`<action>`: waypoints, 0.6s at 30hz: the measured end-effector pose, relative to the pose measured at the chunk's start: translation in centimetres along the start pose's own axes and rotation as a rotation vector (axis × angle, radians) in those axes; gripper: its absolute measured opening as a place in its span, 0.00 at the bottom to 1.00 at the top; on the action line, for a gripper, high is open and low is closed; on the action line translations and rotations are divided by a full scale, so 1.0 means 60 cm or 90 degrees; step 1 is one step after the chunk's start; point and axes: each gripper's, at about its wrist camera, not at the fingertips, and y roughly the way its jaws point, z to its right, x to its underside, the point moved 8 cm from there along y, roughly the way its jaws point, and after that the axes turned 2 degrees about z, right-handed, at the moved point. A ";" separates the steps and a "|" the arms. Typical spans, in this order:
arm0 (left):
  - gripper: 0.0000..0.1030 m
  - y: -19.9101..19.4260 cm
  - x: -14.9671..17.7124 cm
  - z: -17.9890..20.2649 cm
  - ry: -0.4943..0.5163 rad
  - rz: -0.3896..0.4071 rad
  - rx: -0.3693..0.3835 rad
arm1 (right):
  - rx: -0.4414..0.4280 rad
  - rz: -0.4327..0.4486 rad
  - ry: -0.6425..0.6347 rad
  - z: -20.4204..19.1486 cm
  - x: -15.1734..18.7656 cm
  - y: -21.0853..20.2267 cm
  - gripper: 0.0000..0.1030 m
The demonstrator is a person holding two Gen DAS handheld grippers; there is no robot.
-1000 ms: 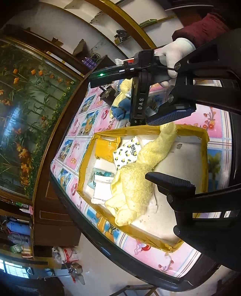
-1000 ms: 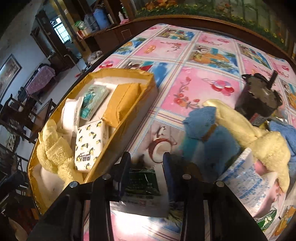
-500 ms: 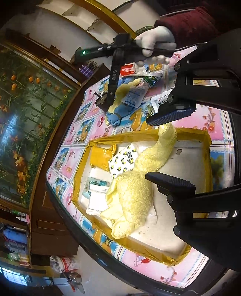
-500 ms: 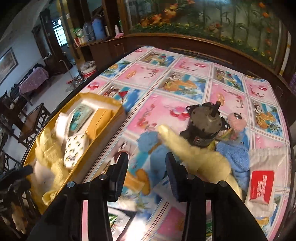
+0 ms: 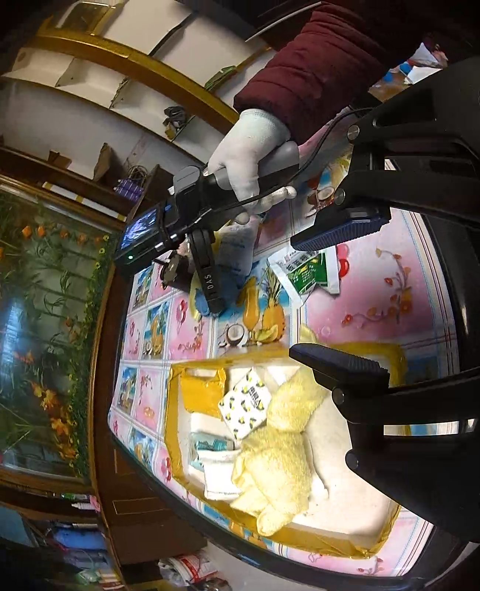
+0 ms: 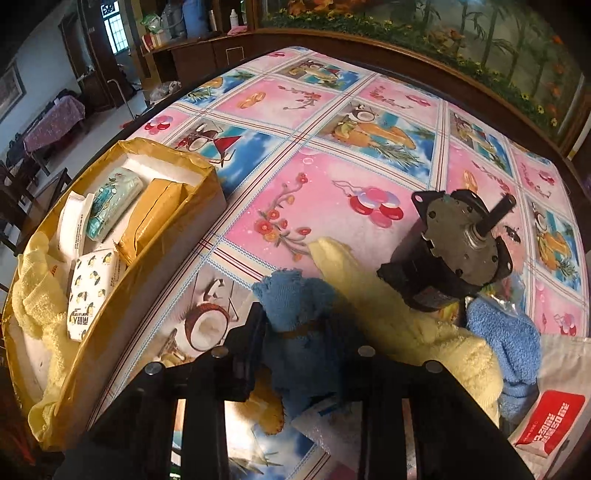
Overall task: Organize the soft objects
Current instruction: 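Grasp the blue cloth with the right tool while the left tool grasps a white packet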
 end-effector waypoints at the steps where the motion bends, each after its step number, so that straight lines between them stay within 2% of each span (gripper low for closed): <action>1: 0.51 0.007 0.002 0.010 0.005 -0.008 0.005 | -0.014 0.006 0.013 0.002 0.001 -0.006 0.26; 6: 0.51 0.060 0.021 0.056 0.029 -0.060 0.007 | -0.091 0.069 0.065 0.010 0.033 -0.080 0.26; 10: 0.51 0.106 0.031 0.074 0.033 -0.100 0.002 | -0.130 0.108 0.073 0.010 0.060 -0.142 0.26; 16: 0.51 0.173 0.037 0.075 0.040 -0.143 -0.038 | -0.186 0.156 0.082 0.011 0.101 -0.219 0.26; 18: 0.51 0.187 0.036 0.076 0.045 -0.141 -0.046 | -0.200 0.162 0.086 0.012 0.111 -0.230 0.26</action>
